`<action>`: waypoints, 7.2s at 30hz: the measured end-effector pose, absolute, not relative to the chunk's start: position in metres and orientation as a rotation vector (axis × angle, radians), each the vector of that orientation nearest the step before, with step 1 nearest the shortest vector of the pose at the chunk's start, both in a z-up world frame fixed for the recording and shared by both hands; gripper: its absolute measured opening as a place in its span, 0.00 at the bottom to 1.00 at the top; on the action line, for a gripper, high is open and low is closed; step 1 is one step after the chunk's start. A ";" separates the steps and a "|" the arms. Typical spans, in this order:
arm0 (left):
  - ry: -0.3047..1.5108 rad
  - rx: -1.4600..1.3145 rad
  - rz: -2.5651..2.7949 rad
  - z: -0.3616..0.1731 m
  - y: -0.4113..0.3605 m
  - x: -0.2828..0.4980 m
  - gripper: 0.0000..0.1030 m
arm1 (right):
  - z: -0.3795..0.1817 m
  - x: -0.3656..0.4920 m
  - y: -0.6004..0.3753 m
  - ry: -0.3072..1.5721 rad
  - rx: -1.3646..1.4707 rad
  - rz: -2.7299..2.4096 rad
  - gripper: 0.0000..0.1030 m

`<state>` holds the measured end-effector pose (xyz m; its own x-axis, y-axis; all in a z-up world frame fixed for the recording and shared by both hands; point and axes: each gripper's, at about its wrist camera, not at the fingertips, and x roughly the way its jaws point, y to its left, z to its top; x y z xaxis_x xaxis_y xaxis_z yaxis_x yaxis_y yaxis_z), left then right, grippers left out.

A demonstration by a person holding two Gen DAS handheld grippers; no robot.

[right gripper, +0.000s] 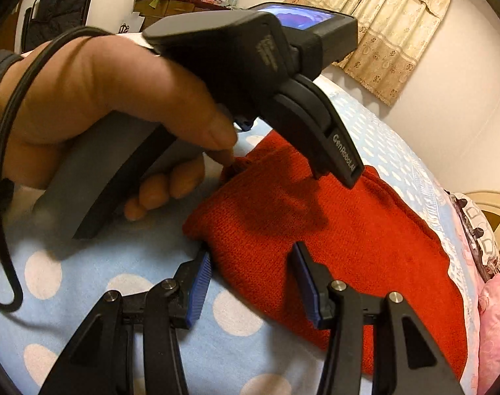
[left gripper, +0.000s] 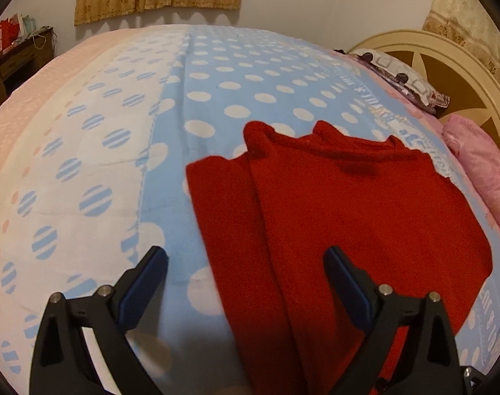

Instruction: Fold small clothes

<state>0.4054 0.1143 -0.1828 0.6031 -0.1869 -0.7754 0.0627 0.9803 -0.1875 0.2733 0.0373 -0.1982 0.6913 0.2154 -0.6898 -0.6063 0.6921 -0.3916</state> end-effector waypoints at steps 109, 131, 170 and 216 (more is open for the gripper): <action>0.691 0.006 -0.607 -0.072 -0.130 0.407 0.72 | -0.125 0.269 -0.318 0.795 0.197 0.176 0.92; 0.750 -0.027 -0.464 -0.158 -0.045 0.357 0.90 | -0.149 0.445 -0.315 0.988 0.429 0.303 0.27; 0.793 -0.086 -0.366 -0.165 -0.041 0.388 1.00 | -0.164 0.380 -0.297 0.973 0.190 0.239 0.68; 0.818 -0.017 -0.350 -0.141 -0.041 0.359 1.00 | -0.143 0.327 -0.253 0.943 -0.015 0.347 0.70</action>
